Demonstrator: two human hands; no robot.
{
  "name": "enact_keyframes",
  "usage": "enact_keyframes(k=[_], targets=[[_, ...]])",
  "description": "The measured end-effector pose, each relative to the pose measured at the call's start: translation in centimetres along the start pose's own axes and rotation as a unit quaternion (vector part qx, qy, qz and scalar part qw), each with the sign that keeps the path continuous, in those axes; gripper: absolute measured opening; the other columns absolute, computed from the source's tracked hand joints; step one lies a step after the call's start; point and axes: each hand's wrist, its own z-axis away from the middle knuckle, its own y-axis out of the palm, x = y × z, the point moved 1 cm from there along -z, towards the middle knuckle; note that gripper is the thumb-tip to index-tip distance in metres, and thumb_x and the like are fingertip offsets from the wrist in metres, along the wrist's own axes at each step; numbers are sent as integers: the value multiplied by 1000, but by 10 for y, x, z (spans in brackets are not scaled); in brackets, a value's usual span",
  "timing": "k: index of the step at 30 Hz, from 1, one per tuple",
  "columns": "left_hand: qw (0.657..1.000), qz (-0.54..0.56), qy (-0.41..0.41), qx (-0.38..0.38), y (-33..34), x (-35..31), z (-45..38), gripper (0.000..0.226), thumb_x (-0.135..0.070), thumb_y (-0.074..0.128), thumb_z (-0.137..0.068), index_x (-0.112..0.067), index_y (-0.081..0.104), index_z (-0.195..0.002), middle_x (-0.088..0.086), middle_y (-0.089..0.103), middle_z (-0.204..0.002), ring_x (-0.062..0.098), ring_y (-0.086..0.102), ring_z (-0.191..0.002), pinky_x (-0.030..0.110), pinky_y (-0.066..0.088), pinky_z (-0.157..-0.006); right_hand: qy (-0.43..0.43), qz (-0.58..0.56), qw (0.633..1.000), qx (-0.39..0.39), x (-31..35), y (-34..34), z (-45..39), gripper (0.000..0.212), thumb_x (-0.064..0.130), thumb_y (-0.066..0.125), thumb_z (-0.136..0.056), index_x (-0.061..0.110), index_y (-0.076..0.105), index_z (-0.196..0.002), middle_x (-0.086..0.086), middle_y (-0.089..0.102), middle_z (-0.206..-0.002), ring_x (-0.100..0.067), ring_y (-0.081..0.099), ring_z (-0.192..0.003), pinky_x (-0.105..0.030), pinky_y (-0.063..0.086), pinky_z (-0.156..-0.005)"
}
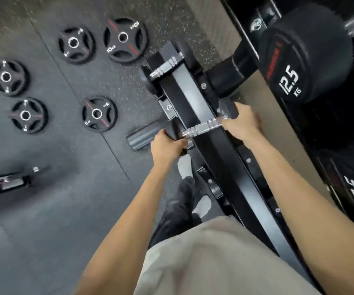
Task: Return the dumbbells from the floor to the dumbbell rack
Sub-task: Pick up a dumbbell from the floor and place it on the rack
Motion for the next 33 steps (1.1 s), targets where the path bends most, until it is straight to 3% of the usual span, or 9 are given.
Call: enact_keyframes(k=[4,7,10,14,17,21,25,30,33], targets=[[999,3,-44,16,29,1,-41,43,-20,82,-62,-6,65,-100,7,71,-88,28,69,-86,43,61,-75,20,22,1000,-2,-8,18,-51,43,29,70,-69,25,72,-112,-5,76,-103,-32,71,-100,-43,58,-90],[997,10,-77,21,51,5,-61,40,-14,80,-68,-7,64,-104,4,69,-92,26,67,-91,34,57,-73,36,72,997,-6,-4,28,-72,39,17,65,-81,24,70,-120,-6,75,-113,-33,68,-108,-40,54,-97],[994,13,-106,24,67,7,-76,42,-10,76,-76,-7,61,-115,3,65,-99,26,65,-102,30,52,-78,52,106,993,0,-9,38,-92,36,10,64,-89,20,68,-123,-8,73,-120,-32,65,-115,-33,49,-94],[989,-25,-137,41,78,8,-86,55,-9,64,-88,-2,45,-139,19,64,-127,36,61,-118,38,51,-95,66,137,988,31,-17,52,-104,42,18,68,-90,20,63,-132,-10,71,-127,-34,64,-120,-35,49,-98],[986,-33,-149,65,77,9,-88,58,-7,59,-91,1,39,-144,23,60,-132,39,60,-119,43,53,-98,71,118,989,49,-12,53,-105,39,23,66,-91,17,64,-129,-11,71,-127,-36,64,-119,-37,50,-96],[987,-47,-137,76,72,3,-85,54,-15,60,-93,3,40,-140,24,59,-134,40,60,-120,45,52,-99,75,84,991,65,-10,50,-99,34,24,63,-89,16,66,-123,-10,71,-120,-35,64,-113,-37,53,-91],[989,-75,-103,73,70,-7,-68,62,-31,60,-95,3,37,-141,23,55,-139,41,58,-124,47,50,-99,78,67,992,73,-7,45,-89,45,29,61,-89,14,61,-131,-12,68,-128,-37,62,-118,-41,53,-96],[992,-110,-14,65,47,-14,-39,54,-41,55,-87,-20,53,-137,10,60,-131,34,61,-118,44,50,-94,32,58,994,92,7,31,-51,63,27,59,-95,18,43,-155,-9,48,-157,-33,46,-143,-42,41,-114],[993,-104,26,52,20,-23,-7,47,-37,59,-91,-22,58,-135,7,64,-131,30,61,-120,40,51,-97,-32,37,994,102,13,27,-17,60,25,60,-96,16,46,-153,-8,53,-153,-27,50,-139,-34,39,-112]])
